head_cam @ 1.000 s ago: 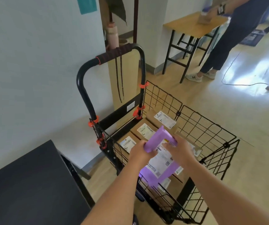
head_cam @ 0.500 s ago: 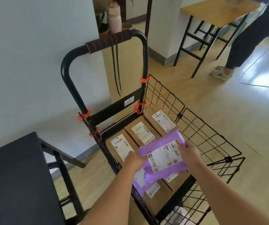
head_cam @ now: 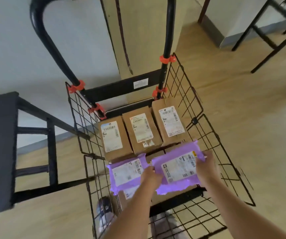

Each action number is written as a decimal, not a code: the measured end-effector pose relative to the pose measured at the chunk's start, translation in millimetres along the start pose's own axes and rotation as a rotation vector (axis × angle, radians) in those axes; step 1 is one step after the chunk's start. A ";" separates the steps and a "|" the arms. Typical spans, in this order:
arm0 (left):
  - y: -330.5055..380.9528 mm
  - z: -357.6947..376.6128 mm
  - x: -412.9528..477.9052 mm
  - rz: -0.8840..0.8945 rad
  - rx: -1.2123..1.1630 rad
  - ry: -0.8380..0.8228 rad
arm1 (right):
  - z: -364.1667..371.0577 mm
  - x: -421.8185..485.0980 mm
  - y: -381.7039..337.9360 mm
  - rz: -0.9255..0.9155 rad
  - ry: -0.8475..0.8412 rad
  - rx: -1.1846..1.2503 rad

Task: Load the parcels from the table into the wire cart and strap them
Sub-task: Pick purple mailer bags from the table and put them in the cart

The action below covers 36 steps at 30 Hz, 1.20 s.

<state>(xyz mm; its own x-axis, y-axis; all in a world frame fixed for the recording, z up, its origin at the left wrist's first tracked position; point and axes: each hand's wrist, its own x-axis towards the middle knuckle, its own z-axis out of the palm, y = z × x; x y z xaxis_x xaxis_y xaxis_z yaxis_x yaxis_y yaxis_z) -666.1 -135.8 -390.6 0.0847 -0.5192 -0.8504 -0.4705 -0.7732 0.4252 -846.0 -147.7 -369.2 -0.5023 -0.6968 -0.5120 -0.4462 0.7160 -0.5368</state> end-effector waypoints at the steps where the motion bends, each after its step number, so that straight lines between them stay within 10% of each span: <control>1: -0.6 6.2 3.8 -0.015 0.009 0.025 | 2.4 7.2 5.2 -0.004 -0.009 -0.032; 13: -15.0 25.1 60.0 -0.080 0.004 0.289 | 62.6 72.2 37.6 -0.042 -0.324 -0.315; 36: -4.8 -5.0 8.3 -0.003 0.155 0.150 | 48.1 42.0 -15.7 -0.344 -0.422 -0.546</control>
<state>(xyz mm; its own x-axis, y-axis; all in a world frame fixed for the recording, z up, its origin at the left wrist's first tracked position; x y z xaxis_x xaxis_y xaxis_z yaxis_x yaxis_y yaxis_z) -658.7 -138.2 -398.2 0.2106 -0.5746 -0.7909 -0.5983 -0.7155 0.3606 -824.5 -190.2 -414.5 0.0070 -0.7624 -0.6471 -0.8834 0.2985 -0.3613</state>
